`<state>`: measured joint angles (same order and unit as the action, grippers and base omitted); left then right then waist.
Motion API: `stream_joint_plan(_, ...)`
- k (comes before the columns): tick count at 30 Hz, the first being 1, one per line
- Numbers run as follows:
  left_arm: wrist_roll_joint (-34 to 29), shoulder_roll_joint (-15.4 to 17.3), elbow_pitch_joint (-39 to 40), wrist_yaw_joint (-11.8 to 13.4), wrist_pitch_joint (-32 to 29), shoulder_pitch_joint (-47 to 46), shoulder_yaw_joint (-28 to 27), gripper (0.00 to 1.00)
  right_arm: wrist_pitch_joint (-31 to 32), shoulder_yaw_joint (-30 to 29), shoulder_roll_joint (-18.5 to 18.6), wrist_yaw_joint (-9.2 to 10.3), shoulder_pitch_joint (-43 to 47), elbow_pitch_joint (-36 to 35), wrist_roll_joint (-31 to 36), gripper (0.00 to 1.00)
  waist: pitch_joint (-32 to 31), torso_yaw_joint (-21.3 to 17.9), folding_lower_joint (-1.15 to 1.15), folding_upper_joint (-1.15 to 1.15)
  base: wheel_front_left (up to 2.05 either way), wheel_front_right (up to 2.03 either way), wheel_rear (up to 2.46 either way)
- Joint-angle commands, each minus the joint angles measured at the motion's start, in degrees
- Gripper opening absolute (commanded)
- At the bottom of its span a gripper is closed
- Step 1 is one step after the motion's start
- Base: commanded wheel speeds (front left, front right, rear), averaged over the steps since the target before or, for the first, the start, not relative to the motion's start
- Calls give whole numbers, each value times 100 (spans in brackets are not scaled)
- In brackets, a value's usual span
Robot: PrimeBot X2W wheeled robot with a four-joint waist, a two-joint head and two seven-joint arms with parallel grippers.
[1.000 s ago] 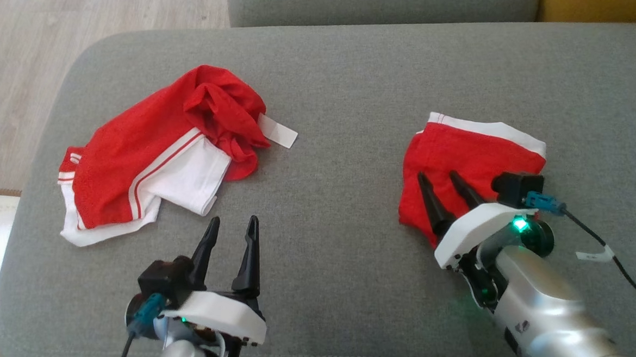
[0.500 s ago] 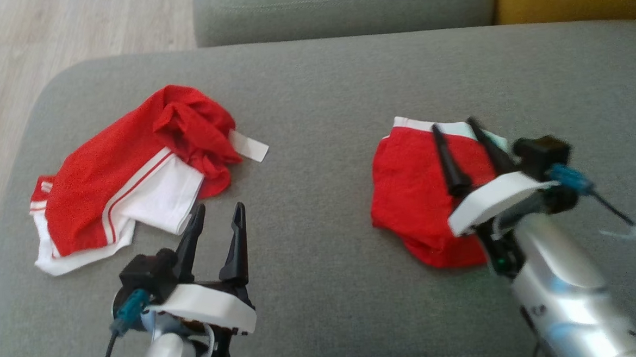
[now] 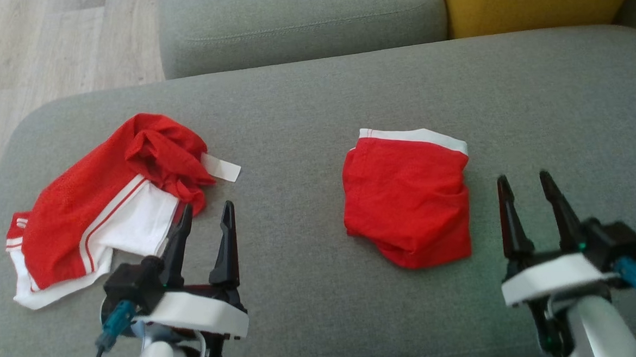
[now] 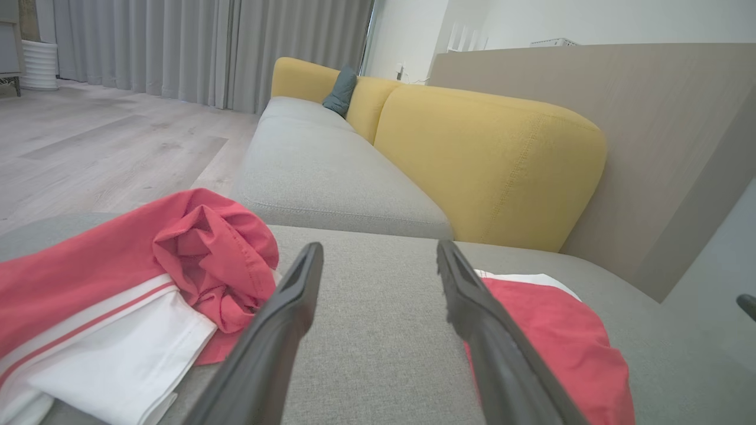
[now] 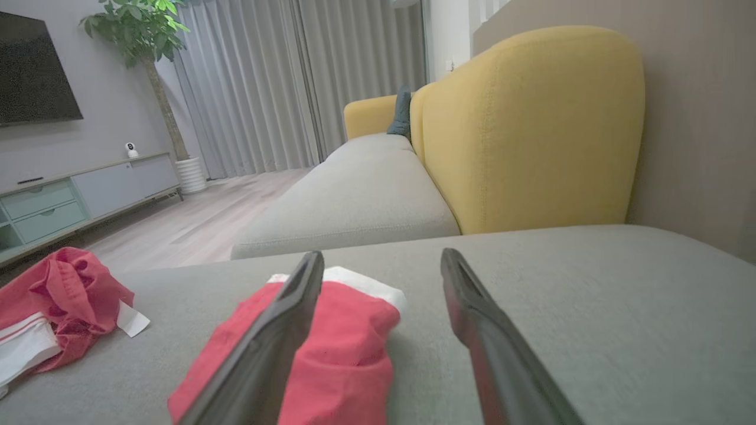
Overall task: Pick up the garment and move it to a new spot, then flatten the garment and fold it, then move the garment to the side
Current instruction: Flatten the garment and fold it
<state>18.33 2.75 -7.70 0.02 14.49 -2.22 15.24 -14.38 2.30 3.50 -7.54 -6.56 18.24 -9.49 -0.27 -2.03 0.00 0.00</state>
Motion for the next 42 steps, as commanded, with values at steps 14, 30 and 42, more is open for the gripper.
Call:
stream_joint_plan(14, -3, 13, 136, -20, 51, -162, -96, 100, -62, 268, -61, 5, 78, -586, -39, 0, 267, 93, 0, 0, 0, 0, 0)
stream_joint_plan(30, -64, 13, -21, -166, 51, -661, 90, 100, -62, -130, -62, 5, -979, 667, 154, 0, 1163, 880, 0, 0, 0, 0, 0)
stream_joint_plan(42, 8, 13, -35, -172, 51, -896, 134, 100, -62, -889, -62, 5, -1640, 1880, 531, 0, 1611, 1127, 0, 0, 0, 0, 0)
